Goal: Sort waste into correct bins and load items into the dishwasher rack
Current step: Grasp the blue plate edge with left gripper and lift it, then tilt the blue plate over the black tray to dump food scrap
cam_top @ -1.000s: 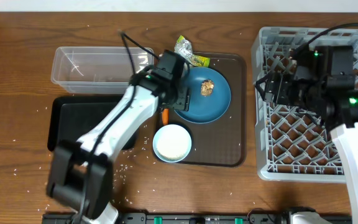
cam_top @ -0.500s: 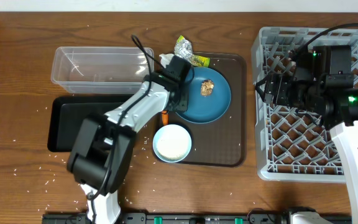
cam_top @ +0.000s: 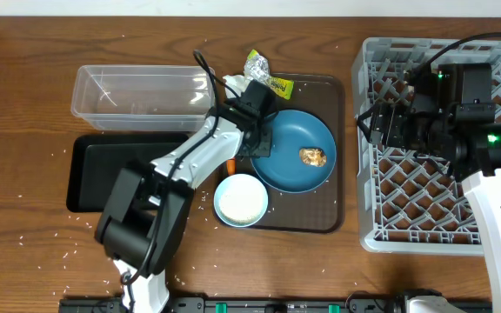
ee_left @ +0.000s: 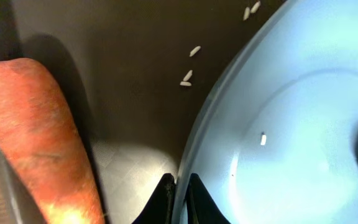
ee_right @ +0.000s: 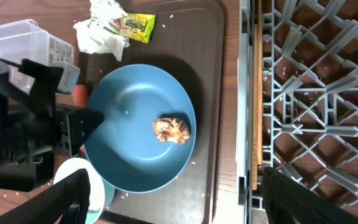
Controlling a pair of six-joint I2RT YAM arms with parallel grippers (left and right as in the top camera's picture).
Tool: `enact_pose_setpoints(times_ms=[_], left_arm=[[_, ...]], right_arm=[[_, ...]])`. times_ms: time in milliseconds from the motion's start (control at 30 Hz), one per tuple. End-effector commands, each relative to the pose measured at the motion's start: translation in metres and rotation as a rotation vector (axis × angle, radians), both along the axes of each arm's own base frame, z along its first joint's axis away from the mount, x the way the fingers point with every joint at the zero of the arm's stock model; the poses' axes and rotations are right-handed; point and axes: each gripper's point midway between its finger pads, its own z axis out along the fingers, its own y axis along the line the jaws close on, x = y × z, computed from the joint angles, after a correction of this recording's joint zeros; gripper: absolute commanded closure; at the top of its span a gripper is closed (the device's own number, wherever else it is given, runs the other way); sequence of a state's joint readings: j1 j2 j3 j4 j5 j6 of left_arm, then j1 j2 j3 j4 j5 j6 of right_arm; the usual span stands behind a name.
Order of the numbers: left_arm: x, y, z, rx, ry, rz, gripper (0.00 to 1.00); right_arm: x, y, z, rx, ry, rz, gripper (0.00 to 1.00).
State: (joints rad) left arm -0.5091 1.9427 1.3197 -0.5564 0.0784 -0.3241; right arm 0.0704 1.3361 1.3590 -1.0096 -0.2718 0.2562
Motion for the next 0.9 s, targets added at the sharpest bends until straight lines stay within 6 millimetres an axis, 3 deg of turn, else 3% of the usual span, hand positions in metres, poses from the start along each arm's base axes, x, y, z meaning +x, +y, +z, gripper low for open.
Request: enact_pose_setpoints(times_ms=[0, 167, 367, 600, 867], left_arm=[[0.007, 0.006, 0.036, 0.002, -0.096, 0.002, 0.94], [0.013, 0.015, 0.086, -0.046, -0.2, 0.03, 0.94], [0.0, 0.052, 0.147, -0.062, -0.285, 0.08, 0.94], [-0.057, 0.169, 0.195, 0.243, -0.313, 0.28, 0.94], [-0.124, 0.264, 0.23, 0.621, -0.308, 0.505, 0.94]], right_arm=[[0.0, 0.001, 0.0, 0.001, 0.002, -0.007, 0.19], [0.0, 0.001, 0.0, 0.001, 0.002, -0.007, 0.19], [0.0, 0.001, 0.001, 0.001, 0.001, -0.007, 0.19], [-0.001, 0.001, 0.0, 0.0, 0.004, -0.007, 0.18], [0.003, 0.001, 0.002, 0.002, -0.013, -0.007, 0.18]])
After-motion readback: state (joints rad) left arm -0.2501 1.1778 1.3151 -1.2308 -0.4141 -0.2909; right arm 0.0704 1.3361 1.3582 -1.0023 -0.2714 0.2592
